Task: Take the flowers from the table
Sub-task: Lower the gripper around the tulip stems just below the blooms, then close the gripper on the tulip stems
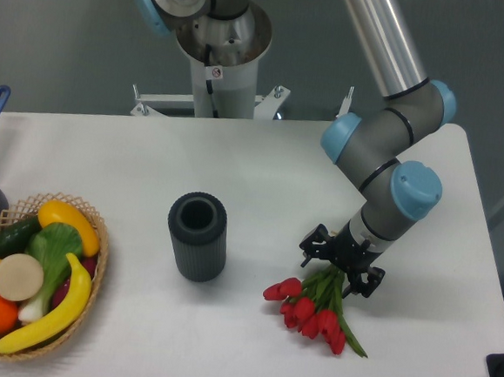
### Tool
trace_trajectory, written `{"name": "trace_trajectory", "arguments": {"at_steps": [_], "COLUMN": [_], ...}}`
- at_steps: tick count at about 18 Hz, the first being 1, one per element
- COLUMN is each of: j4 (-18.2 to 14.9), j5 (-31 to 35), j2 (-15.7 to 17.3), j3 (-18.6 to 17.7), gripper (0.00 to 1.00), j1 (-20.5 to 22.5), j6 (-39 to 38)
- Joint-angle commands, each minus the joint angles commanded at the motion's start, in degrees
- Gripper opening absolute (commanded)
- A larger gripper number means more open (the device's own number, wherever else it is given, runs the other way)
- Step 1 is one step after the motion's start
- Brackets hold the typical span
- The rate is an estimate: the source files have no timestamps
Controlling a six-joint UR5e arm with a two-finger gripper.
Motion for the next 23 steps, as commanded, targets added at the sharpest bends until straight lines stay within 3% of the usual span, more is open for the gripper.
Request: {"name": "trace_trajectory", "arguments": {"at_steps": [23], "j4": [-0.3], "j5": [-0.4], "j2": [0.4], "j3": [0.0], "gripper": [0.49], "j1": [0.4], "j6": [-0.3]}}
